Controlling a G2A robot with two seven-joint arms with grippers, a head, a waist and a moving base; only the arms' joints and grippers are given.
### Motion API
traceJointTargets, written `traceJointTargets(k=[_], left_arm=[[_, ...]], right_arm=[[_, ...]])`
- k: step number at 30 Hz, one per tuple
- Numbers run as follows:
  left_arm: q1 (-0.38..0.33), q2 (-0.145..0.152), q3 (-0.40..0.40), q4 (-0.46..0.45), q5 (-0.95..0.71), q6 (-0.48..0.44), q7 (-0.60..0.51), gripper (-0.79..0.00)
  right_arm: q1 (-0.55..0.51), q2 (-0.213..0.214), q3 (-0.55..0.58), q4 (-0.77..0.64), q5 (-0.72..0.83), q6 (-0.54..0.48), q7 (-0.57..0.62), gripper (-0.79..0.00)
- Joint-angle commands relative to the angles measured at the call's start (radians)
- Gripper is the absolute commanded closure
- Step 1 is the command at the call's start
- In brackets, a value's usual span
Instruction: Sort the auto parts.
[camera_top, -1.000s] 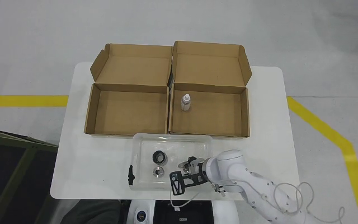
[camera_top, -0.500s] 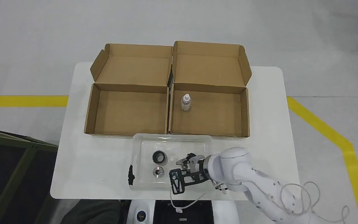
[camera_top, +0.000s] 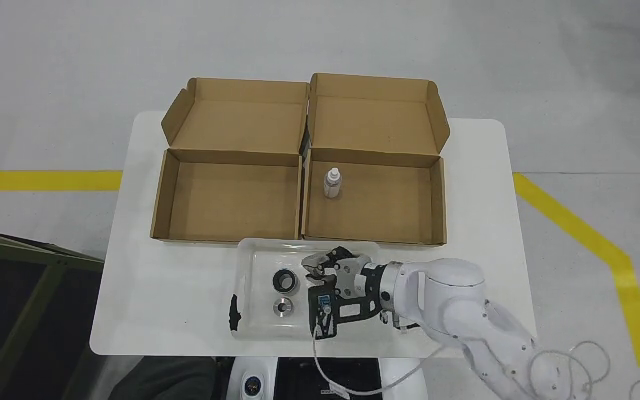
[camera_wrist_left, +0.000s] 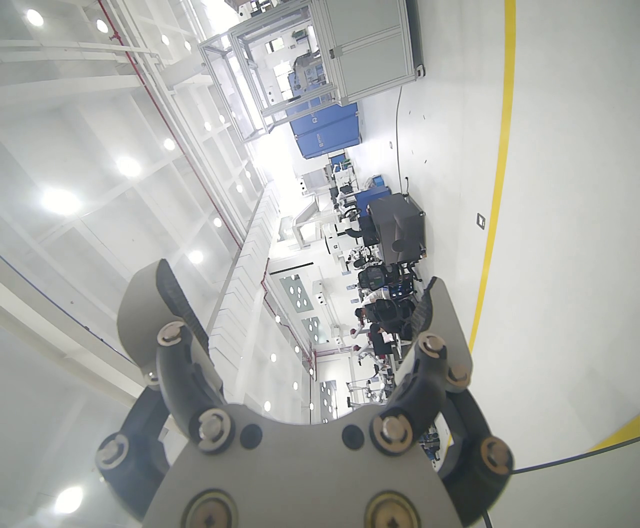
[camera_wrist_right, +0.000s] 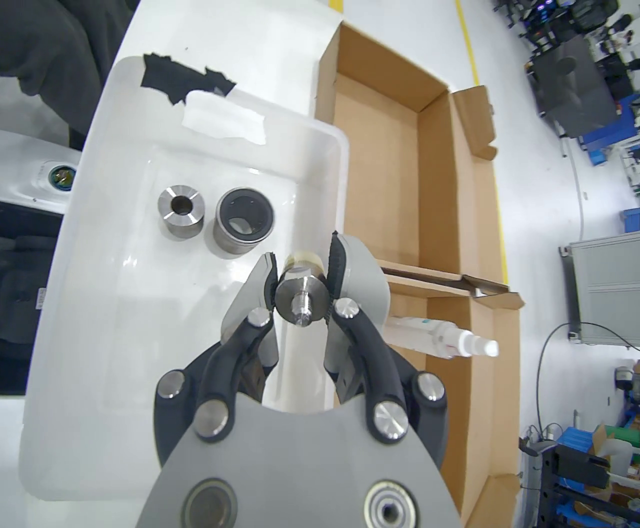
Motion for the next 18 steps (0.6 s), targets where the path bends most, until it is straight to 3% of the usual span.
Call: traceJointTargets(k=[1, 10, 18], left_arm=[[0.000, 0.000, 0.000, 0.000, 0.000, 0.000, 0.000, -0.785], [0.000, 0.000, 0.000, 0.000, 0.000, 0.000, 0.000, -0.785], [0.000, 0.000, 0.000, 0.000, 0.000, 0.000, 0.000, -0.785]], right_arm=[[-0.016, 0.005, 0.030, -0.016, -0.027, 0.024, -0.056, 0.000], [-0.092, 0.025, 0.136, -0.045, -0.106, 0.107, -0.257, 0.000], [-0.143, 0.034, 0.204, -0.043, -0.112, 0.152, -0.324, 0.000]])
